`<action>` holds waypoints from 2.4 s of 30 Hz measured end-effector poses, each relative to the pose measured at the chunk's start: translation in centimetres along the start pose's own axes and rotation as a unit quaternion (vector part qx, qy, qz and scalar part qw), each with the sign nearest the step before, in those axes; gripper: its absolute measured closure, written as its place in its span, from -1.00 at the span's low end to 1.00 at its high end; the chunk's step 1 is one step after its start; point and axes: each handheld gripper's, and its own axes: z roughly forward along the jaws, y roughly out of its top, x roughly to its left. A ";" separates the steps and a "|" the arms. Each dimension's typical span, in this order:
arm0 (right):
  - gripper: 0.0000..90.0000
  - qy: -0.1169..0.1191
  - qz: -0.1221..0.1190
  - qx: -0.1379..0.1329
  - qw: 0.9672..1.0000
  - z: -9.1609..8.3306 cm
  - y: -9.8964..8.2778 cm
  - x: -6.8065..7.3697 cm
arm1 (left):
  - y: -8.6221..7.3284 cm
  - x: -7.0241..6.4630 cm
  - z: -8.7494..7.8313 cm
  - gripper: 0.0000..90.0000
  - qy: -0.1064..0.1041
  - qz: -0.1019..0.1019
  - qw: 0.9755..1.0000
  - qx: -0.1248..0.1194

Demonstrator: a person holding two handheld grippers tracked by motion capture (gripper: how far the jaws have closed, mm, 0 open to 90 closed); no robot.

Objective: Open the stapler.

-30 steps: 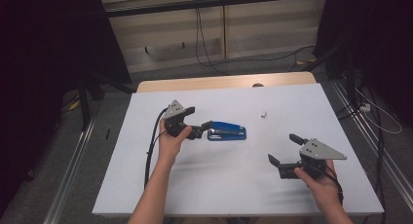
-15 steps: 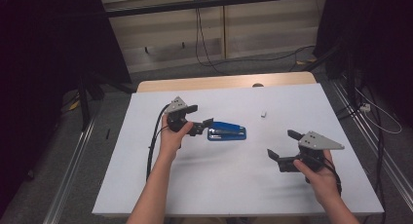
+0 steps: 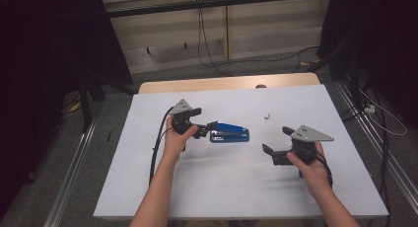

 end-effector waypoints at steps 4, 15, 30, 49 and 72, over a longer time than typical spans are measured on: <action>-0.94 -0.004 0.001 -0.015 1.000 -0.1 0.9 -0.2 | 0.0 -0.1 0.0 -0.90 0.007 0.012 1.000 0.011; -0.94 0.004 -0.009 -0.008 1.000 1.4 1.8 0.5 | -0.5 0.5 0.1 -0.77 -0.004 0.006 0.999 0.033; -0.94 0.009 -0.018 0.017 1.000 4.1 1.8 1.6 | -1.3 0.7 1.0 -0.52 -0.028 0.005 0.998 0.054; -0.92 0.011 0.004 0.018 1.000 4.1 1.6 0.9 | -2.5 0.8 2.6 -0.08 -0.074 0.033 0.994 0.072; -0.92 0.020 -0.007 0.035 0.999 6.2 1.8 2.9 | -1.5 0.3 2.4 0.17 -0.093 0.050 0.991 0.080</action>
